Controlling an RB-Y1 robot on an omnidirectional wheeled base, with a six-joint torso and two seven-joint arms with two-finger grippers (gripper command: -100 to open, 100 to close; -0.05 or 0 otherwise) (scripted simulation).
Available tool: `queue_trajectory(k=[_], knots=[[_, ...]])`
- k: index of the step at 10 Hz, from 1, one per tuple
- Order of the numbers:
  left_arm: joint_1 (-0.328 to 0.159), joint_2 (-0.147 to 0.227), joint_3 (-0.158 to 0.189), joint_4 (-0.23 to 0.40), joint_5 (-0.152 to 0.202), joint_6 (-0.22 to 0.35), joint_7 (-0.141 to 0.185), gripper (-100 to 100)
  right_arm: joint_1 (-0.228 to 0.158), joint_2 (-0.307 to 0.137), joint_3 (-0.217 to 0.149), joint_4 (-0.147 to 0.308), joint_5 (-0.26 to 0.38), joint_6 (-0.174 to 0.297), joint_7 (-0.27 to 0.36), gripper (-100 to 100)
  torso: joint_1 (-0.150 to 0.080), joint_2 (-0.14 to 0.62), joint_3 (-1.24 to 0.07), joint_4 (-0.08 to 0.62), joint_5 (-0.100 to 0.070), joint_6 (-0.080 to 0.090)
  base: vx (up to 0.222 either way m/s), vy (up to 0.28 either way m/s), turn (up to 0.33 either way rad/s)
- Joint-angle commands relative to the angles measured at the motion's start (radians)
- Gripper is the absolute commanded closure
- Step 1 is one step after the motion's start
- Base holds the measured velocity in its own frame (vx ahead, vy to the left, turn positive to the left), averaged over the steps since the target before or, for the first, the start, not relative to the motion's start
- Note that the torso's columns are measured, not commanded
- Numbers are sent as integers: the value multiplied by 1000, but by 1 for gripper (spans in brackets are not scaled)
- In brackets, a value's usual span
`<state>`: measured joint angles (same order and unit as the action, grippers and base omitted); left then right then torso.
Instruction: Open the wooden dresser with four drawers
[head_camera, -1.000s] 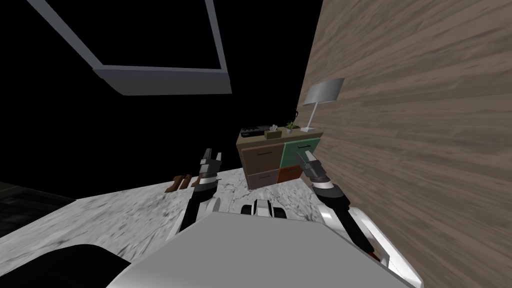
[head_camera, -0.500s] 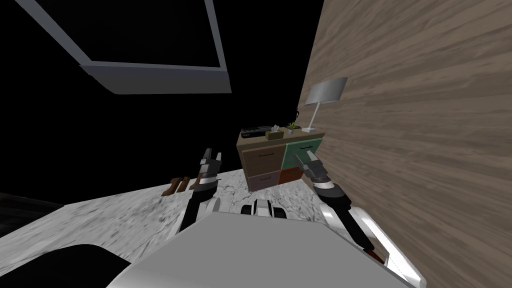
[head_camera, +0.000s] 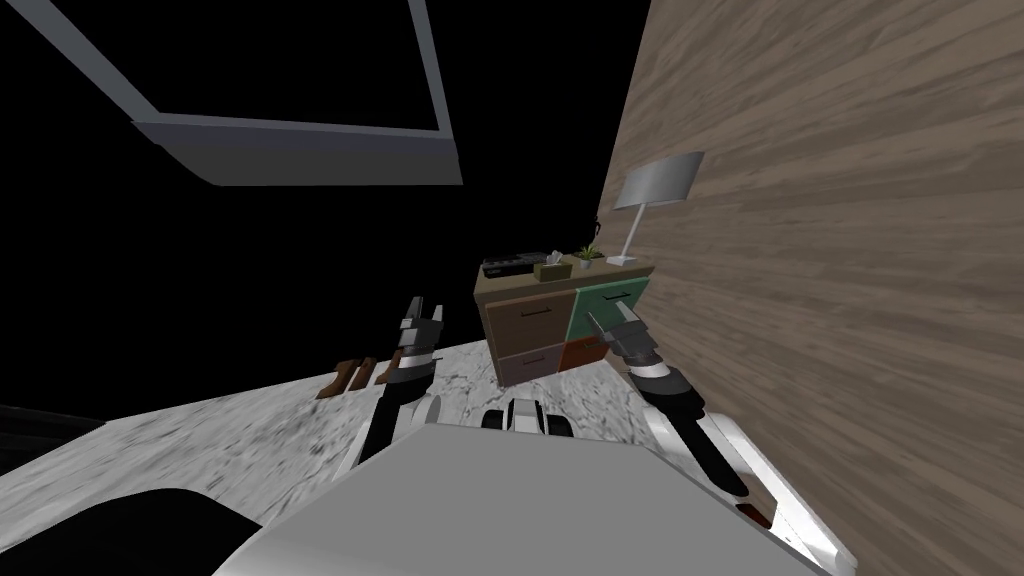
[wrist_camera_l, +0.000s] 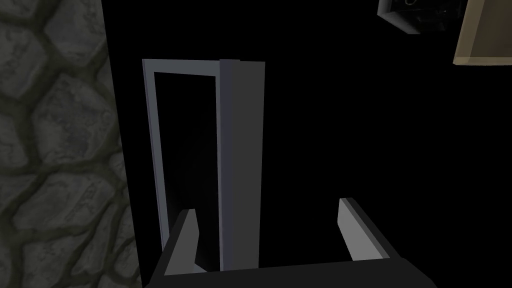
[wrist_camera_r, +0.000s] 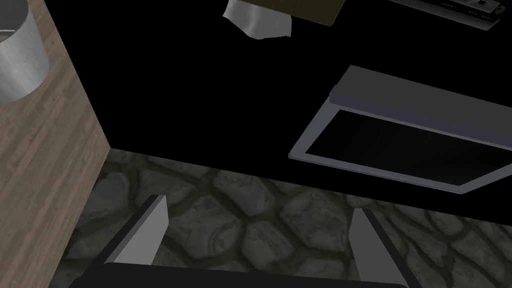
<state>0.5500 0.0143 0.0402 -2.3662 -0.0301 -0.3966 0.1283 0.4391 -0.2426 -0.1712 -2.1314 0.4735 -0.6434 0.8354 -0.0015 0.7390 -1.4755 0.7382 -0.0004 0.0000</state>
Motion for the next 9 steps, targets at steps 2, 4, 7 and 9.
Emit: queue_trajectory(k=[2,4,7,9], knots=[[0,0,0,0,0,0,0,0,-16,-3,-42,43,68,-41,105,-100,1,-1,0,0,0,0,56,53,-22],[0,0,0,0,0,0,0,0,-16,-3,-42,43,68,-41,139,-100,2,-1,-1,0,1,0,42,48,-5],[0,0,0,0,0,0,0,0,-31,-5,-85,89,135,-82,234,-100,2,-1,0,0,0,0,41,59,-15],[0,0,0,0,0,0,0,0,-38,-4,-106,113,169,-102,292,-100,2,-1,-1,0,1,0,44,80,-7]])
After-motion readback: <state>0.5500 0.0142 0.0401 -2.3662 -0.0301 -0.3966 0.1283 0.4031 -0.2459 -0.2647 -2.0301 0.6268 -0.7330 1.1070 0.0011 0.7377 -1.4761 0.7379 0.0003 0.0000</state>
